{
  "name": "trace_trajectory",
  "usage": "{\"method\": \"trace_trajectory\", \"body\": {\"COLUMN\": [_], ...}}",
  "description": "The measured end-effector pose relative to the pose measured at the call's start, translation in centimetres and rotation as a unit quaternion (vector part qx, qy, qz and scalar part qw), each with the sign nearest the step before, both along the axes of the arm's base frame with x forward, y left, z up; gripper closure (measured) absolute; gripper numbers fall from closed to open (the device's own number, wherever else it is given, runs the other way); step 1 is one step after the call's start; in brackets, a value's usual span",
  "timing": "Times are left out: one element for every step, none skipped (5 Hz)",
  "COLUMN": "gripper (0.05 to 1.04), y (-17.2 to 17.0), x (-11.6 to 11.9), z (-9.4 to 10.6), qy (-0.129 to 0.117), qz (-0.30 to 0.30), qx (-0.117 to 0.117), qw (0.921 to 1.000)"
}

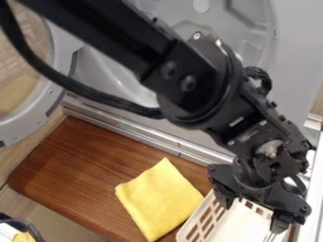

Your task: Place the green towel to the left of the yellow towel

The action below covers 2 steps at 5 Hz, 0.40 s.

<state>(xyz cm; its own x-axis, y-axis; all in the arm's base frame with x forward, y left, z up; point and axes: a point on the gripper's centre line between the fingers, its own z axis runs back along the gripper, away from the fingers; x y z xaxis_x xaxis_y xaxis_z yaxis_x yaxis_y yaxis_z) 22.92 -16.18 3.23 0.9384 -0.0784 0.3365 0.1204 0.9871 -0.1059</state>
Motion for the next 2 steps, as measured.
{"method": "trace_trajectory", "body": {"gripper": [0.083,0.083], "y": [0.2,1.2], "x": [-0.1,0.2], "z": [-0.5,-0.6], "qy": [0.008,0.010], "qz": [0.002,0.014], "qx": [0.006,0.021], "qw": [0.9999,0.9996]}}
